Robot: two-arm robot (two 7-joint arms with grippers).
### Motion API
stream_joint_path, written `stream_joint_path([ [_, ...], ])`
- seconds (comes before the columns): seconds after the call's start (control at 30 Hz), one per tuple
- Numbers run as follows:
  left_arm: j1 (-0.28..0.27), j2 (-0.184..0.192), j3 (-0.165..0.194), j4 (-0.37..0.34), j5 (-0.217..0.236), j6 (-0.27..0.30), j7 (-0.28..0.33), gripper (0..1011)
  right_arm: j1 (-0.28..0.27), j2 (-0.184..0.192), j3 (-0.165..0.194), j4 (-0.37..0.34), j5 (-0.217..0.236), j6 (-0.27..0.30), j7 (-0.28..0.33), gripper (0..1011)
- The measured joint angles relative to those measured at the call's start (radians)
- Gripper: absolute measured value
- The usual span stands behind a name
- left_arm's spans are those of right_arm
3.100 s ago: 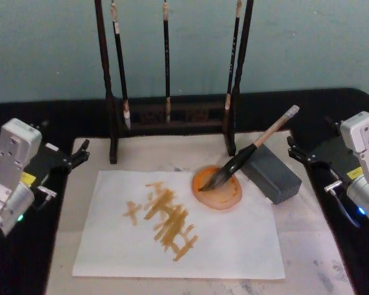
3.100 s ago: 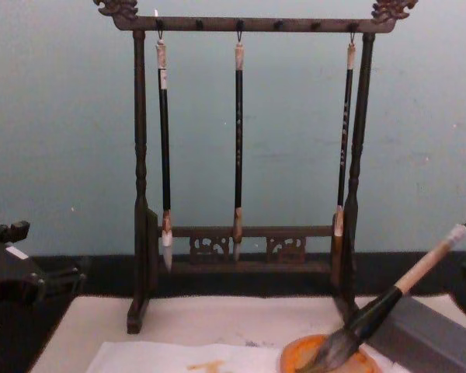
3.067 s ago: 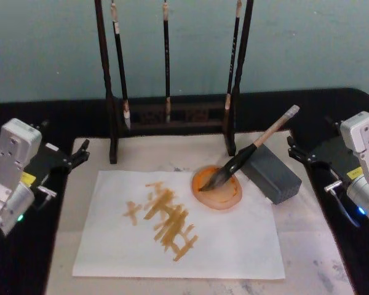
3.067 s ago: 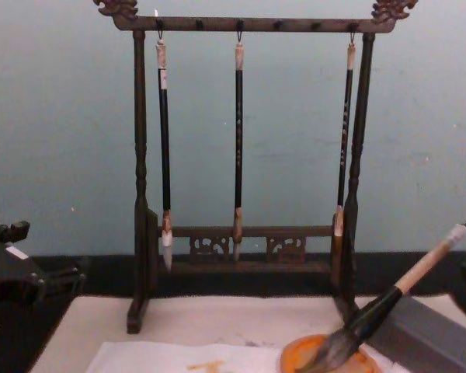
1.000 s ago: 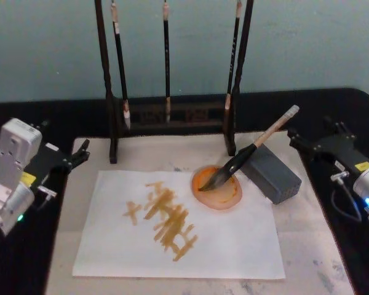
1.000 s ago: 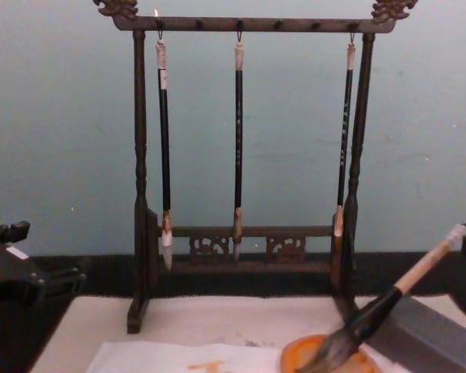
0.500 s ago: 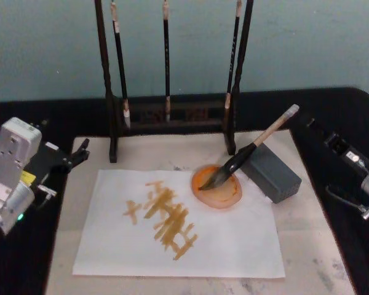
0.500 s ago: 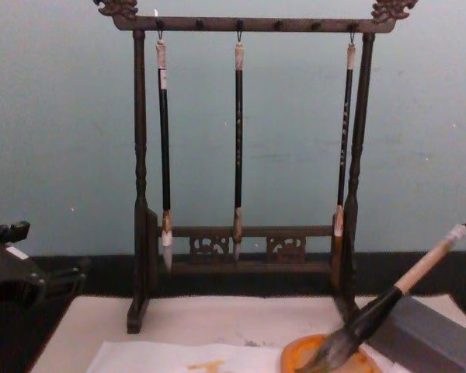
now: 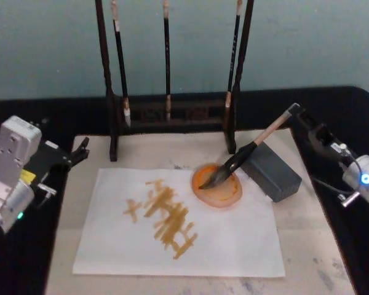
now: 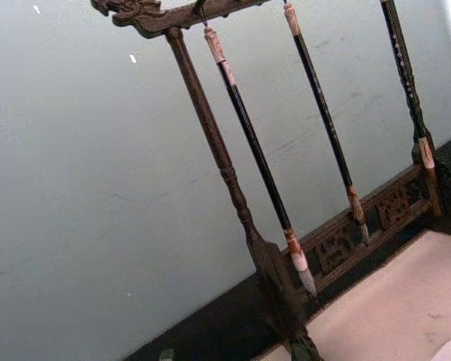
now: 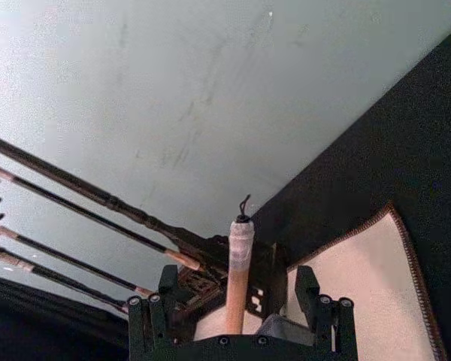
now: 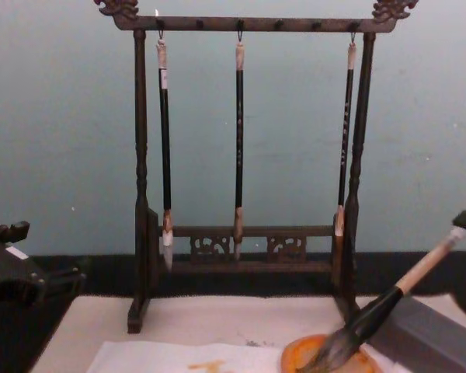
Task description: Pick up the brush from the inkstone, write on the paper, then place the brush back to its original position.
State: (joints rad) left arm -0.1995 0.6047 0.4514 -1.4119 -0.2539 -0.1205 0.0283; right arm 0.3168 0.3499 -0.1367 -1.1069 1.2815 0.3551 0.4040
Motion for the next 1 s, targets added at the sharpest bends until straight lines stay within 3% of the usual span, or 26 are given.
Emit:
stream_joint_path([
  [0.5, 0.000, 0.000, 0.000, 0.000, 0.000, 0.000, 0.000, 1010, 0.142, -0.025, -0.079, 0.187, -0.012, -0.043, 0.054, 1000],
  [0.67, 0.000, 0.000, 0.000, 0.000, 0.000, 0.000, 0.000, 1010, 0.164, -0.024, -0.102, 0.217, -0.016, -0.051, 0.084, 1000],
  [1.0, 0.000, 0.000, 0.000, 0.000, 0.000, 0.000, 0.000, 1010, 0.161, -0.023, -0.098, 0.213, -0.017, -0.051, 0.078, 997],
])
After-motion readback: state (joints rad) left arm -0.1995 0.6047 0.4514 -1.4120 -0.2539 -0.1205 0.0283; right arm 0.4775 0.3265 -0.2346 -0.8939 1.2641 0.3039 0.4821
